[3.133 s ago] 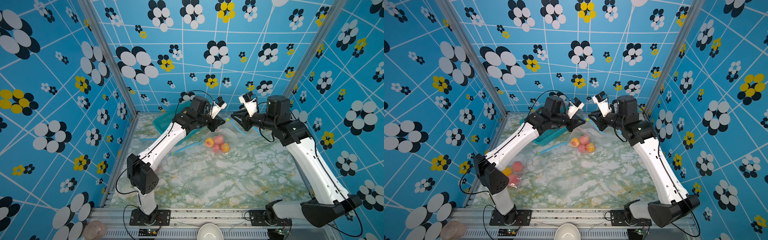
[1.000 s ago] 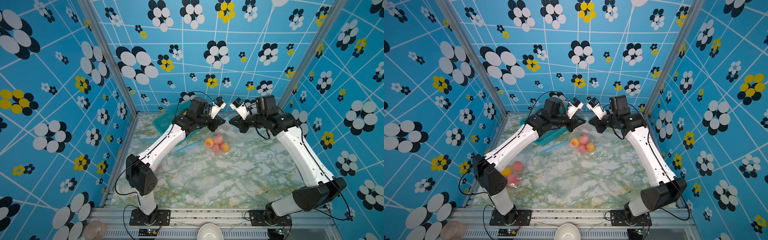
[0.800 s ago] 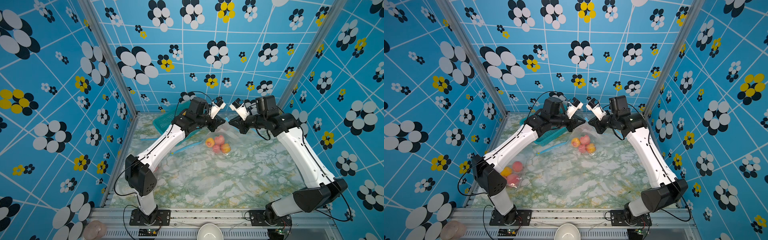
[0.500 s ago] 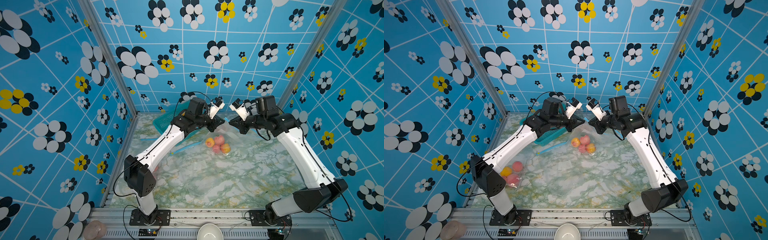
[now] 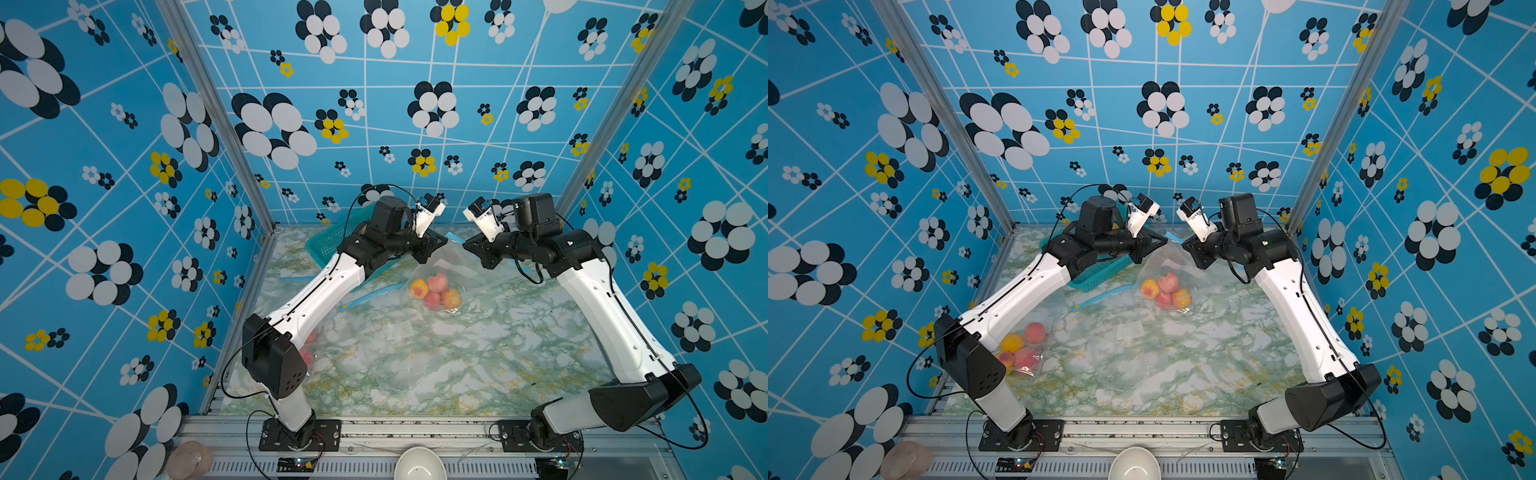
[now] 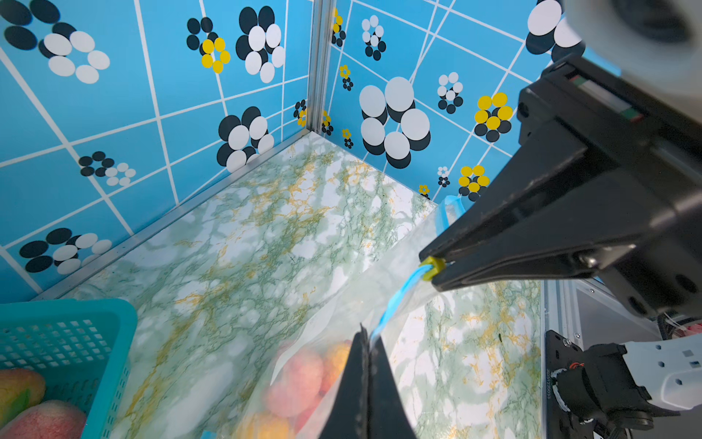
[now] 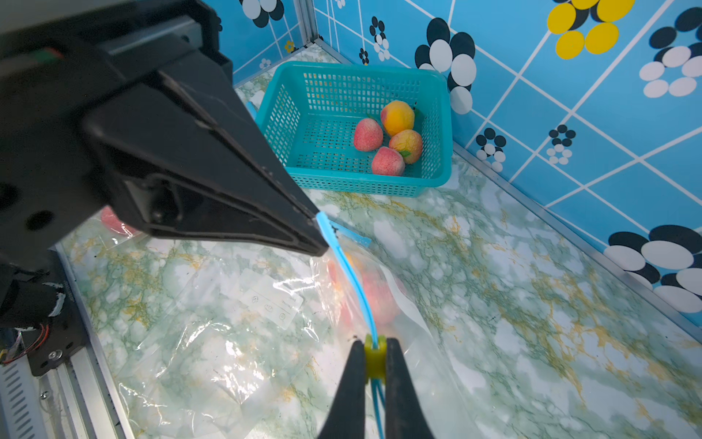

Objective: Place the peach in a zip-top bag and seal the zipper
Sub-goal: Zip the zipper on the zipper food storage bag.

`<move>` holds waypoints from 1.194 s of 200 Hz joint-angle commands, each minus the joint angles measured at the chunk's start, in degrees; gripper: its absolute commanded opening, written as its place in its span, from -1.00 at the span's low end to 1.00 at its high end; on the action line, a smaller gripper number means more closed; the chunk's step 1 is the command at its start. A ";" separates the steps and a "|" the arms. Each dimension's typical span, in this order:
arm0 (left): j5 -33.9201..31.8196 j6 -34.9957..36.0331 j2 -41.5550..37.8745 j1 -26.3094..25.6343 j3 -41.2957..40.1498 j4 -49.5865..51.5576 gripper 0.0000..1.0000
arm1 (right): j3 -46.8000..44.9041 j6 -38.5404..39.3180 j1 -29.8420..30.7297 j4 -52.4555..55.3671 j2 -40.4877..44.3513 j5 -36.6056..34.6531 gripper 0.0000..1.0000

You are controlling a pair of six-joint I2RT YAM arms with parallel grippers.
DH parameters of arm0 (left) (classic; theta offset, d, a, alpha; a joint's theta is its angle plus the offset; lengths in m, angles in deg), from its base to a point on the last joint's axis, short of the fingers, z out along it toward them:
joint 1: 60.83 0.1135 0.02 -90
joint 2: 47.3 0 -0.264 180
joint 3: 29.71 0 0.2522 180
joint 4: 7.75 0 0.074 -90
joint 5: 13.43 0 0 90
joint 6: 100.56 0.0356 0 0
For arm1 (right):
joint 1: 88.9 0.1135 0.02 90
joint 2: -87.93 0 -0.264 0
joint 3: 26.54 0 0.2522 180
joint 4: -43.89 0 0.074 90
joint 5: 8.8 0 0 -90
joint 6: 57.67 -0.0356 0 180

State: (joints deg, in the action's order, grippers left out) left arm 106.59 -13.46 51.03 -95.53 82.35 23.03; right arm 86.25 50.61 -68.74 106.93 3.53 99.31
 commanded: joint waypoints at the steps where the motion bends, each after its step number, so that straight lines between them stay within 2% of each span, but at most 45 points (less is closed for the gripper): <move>1: -2.95 -1.37 -2.76 2.00 -0.91 -2.36 -1.00 | -1.78 -2.92 -0.75 2.99 2.36 -5.55 -0.87; 88: -4.08 -4.26 -3.57 3.62 -3.14 -5.76 -1.00 | -4.53 -7.02 -1.77 4.07 5.03 -10.93 -0.85; 157: -4.85 -6.06 -4.02 4.29 -4.70 -7.78 -1.00 | -3.92 -12.04 -1.97 7.58 5.06 -18.46 -0.83; 239: -5.42 -6.92 -4.49 5.81 -5.60 -8.76 -1.00 | -5.90 -12.17 -2.22 9.98 7.38 -20.18 -0.78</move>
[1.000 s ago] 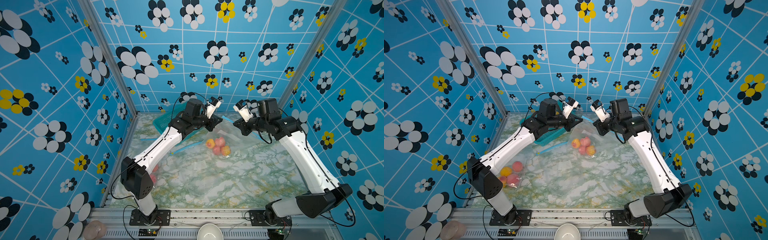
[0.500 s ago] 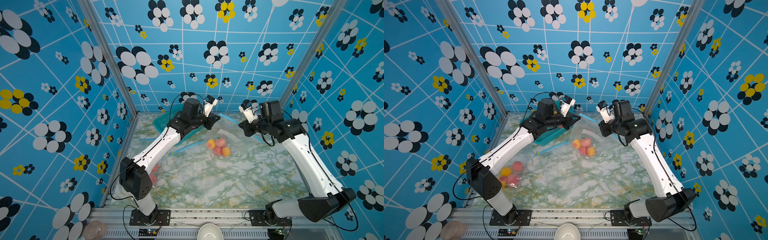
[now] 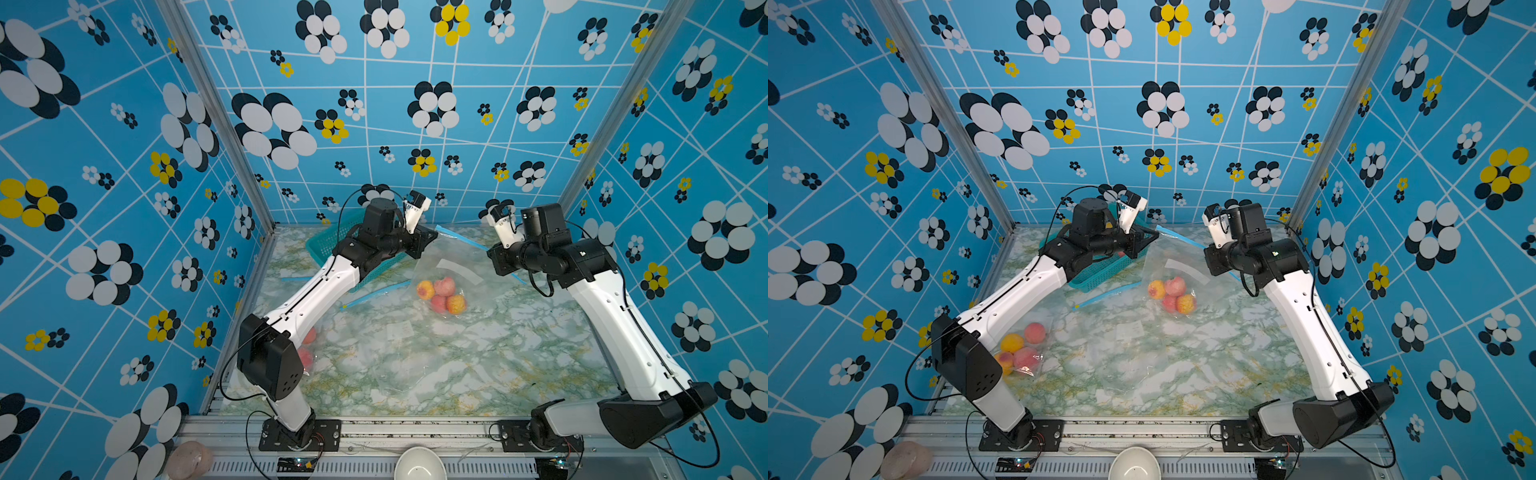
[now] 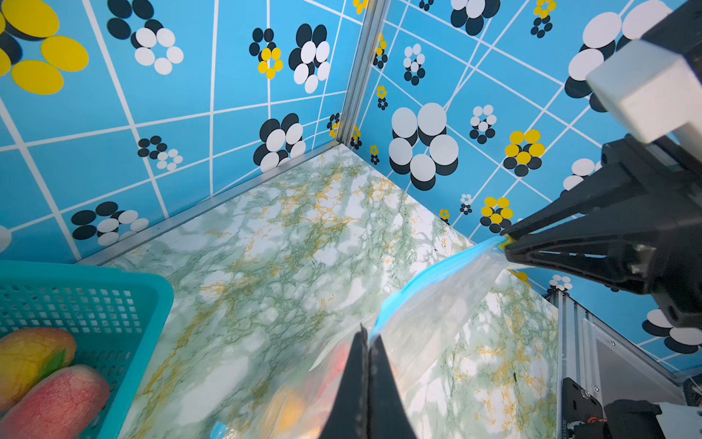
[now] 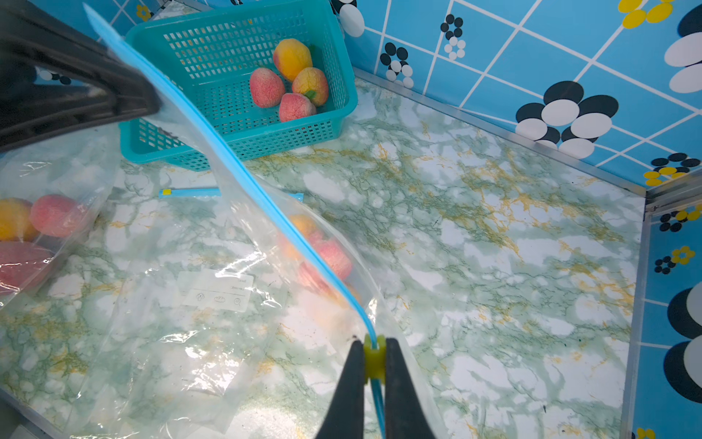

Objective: Place the peach in a zip-top bag and seal the zipper
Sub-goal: Zip the zipper on the zipper food storage bag.

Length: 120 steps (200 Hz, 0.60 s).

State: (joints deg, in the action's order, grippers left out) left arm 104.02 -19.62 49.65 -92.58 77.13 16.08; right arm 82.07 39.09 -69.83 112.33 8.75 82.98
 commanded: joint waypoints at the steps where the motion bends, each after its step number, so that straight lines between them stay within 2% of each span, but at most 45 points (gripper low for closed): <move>1: -2.75 -0.73 -3.14 2.93 -0.41 -1.80 -1.00 | -1.75 -0.63 -1.14 4.57 2.21 -3.83 -0.78; 53: -1.77 -1.08 -3.25 4.06 0.00 -1.72 -1.00 | -4.54 0.13 -1.14 5.55 4.64 -2.65 -0.74; 120: -2.62 -2.41 -3.27 4.85 -0.28 -3.12 -1.00 | -6.66 -1.42 -1.14 8.01 7.92 -6.56 -0.70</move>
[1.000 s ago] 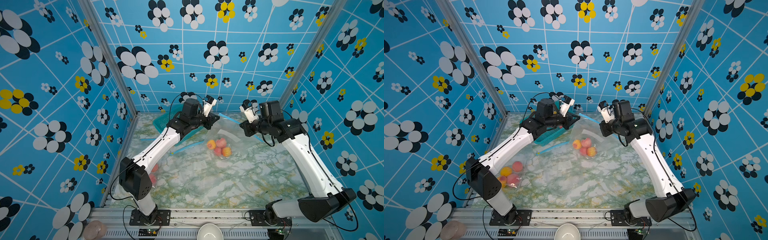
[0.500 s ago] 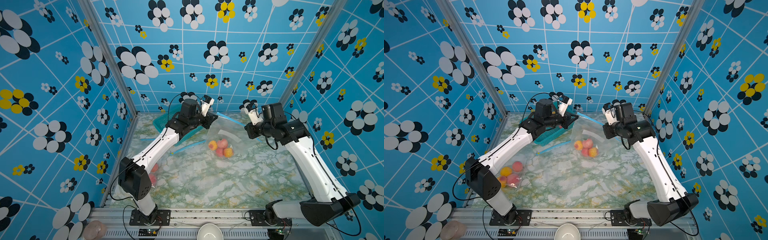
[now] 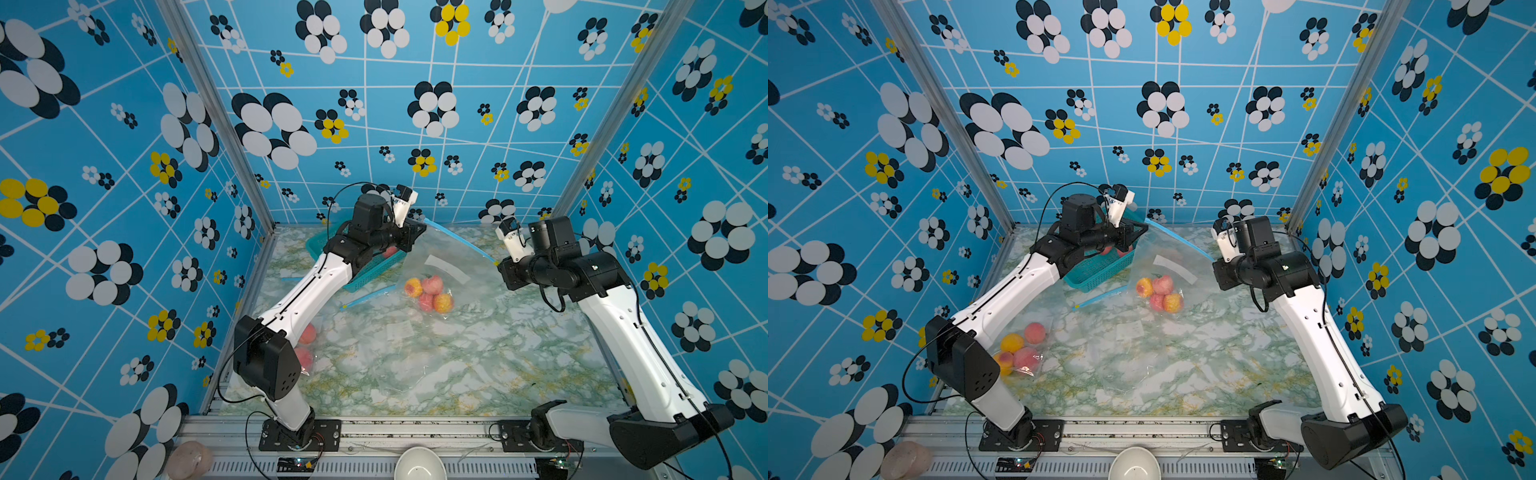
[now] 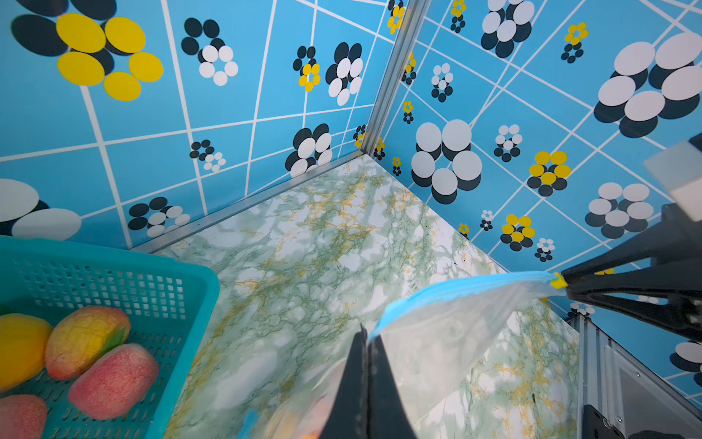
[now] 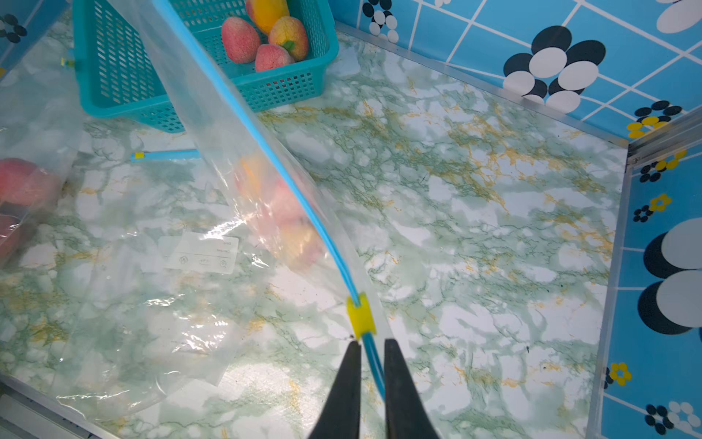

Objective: Place the peach in a zip-top bag and seal the zipper
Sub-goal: Zip the zipper on the zipper food storage bag.

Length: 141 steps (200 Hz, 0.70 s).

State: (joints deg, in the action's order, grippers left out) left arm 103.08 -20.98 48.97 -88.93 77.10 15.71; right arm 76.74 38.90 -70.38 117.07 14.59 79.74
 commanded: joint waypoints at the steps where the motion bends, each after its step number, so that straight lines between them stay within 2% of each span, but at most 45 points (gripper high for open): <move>1: -1.70 -1.08 -2.58 1.20 -0.25 -2.79 -1.00 | -1.39 -1.22 -0.59 3.26 2.12 -3.35 -0.69; 51: 1.53 -1.43 -1.78 1.06 0.37 -2.86 -1.00 | -2.51 -2.24 -0.60 2.88 3.48 -3.79 -0.68; 105: 3.19 1.01 -1.52 -0.70 1.24 -0.75 -1.00 | -0.46 -3.87 -0.71 -2.42 3.13 -0.95 -0.39; 141: 5.29 3.00 -1.91 -1.07 2.65 1.32 -1.00 | -4.39 0.57 -5.54 -12.09 2.17 9.13 -0.35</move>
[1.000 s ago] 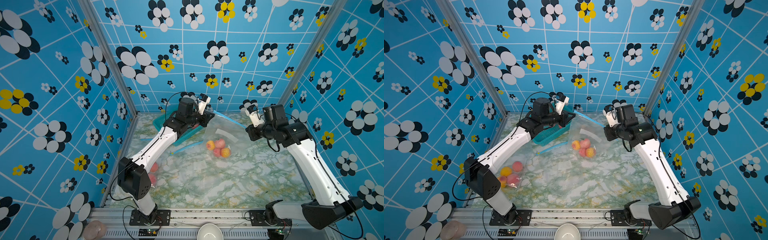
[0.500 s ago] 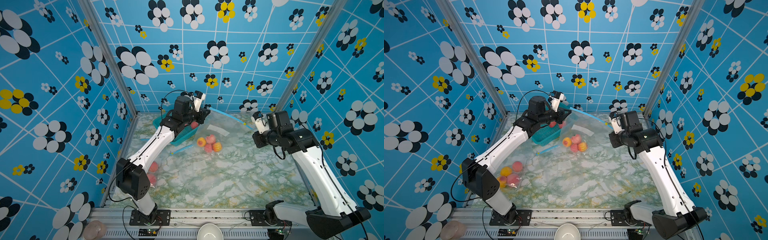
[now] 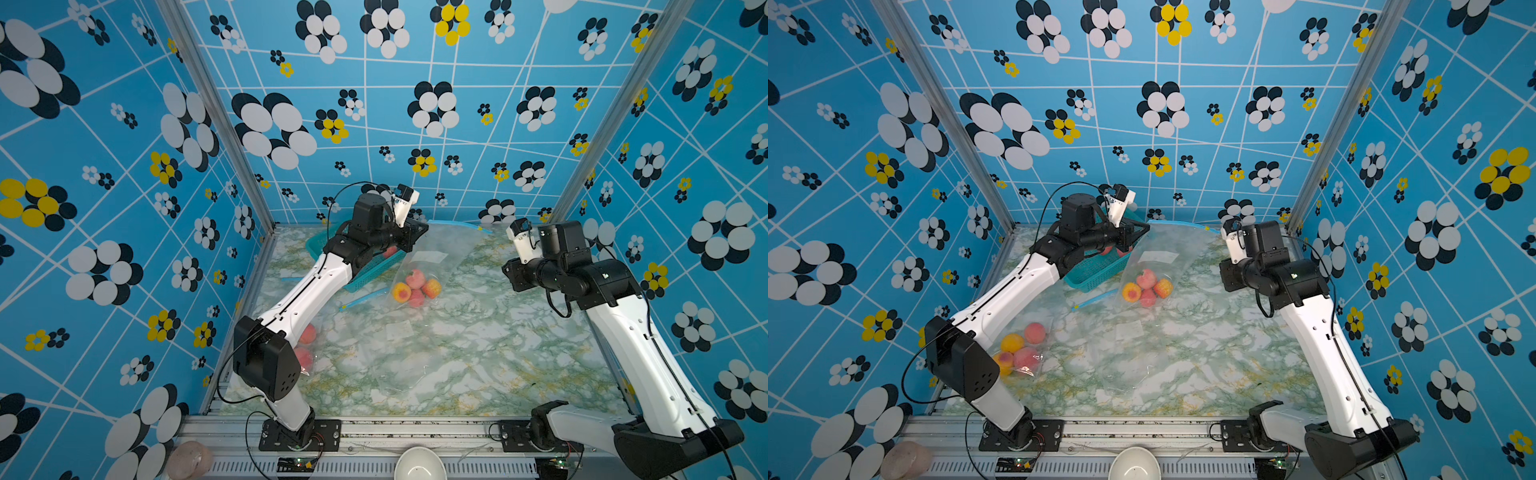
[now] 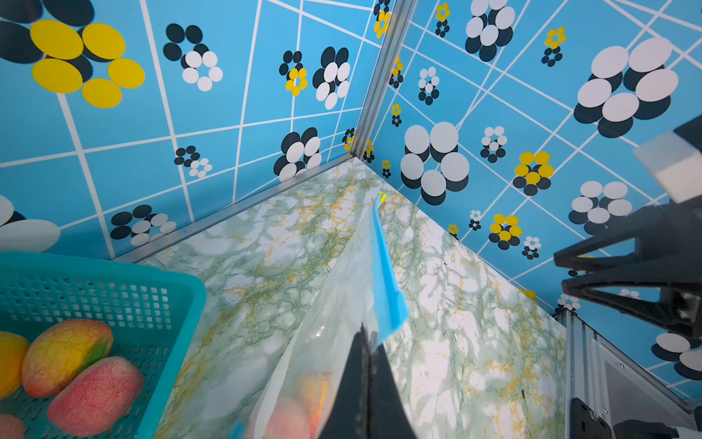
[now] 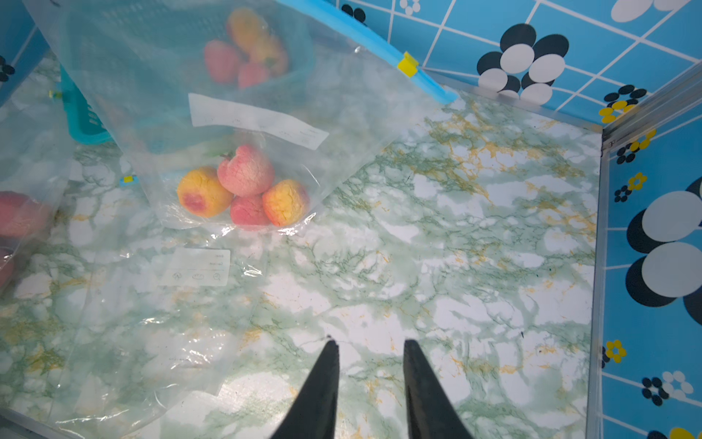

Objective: Place the peach in a zip-top bag and seal the zipper
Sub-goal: Zip the zipper on the zipper food storage bag.

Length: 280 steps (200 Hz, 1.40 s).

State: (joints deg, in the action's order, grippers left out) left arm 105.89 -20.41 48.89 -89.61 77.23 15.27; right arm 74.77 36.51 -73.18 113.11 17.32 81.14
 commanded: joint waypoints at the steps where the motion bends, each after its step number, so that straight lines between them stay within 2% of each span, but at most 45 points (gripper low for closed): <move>1: 2.48 2.49 -1.85 -0.40 2.57 1.79 -1.00 | -2.62 3.12 -2.82 -8.38 -0.57 8.07 -0.35; 35: 3.39 4.69 -3.27 -0.93 2.79 3.65 -1.00 | -4.84 10.16 -4.65 -12.50 -1.92 13.75 -0.33; 74: 5.26 6.66 -4.81 -1.11 2.45 3.84 -1.00 | -3.11 16.12 -8.56 -13.97 -5.24 19.25 -0.32; 82: 5.30 6.80 -5.04 -1.11 2.26 3.67 -1.00 | -2.24 17.70 -11.21 -13.00 -6.10 20.92 -0.32; 119: 7.30 7.86 -5.78 -1.11 1.28 2.70 -1.00 | -0.89 25.36 -12.98 -12.37 -9.90 21.07 -0.35; 146: 7.98 9.26 -6.02 -1.11 1.13 3.83 -1.00 | -2.79 32.11 -13.44 -14.72 -9.40 24.80 -0.35; 183: 9.57 11.53 -6.60 -1.11 1.44 5.83 -1.00 | -2.45 35.67 -14.02 -16.19 -8.43 25.45 -0.32; 243: 11.00 13.00 -7.15 -1.11 1.29 6.46 -1.00 | 5.87 41.34 -14.14 -8.16 -15.08 29.48 -0.31; 280: 10.78 13.01 -6.72 -1.11 1.37 6.21 -1.00 | 6.41 42.49 -14.14 -5.47 -16.79 33.90 -0.33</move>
State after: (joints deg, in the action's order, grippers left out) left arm 115.64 -8.37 43.64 -90.24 77.91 21.52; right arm 79.89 76.93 -87.08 103.25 1.43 110.45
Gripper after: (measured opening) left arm 0.042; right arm 0.338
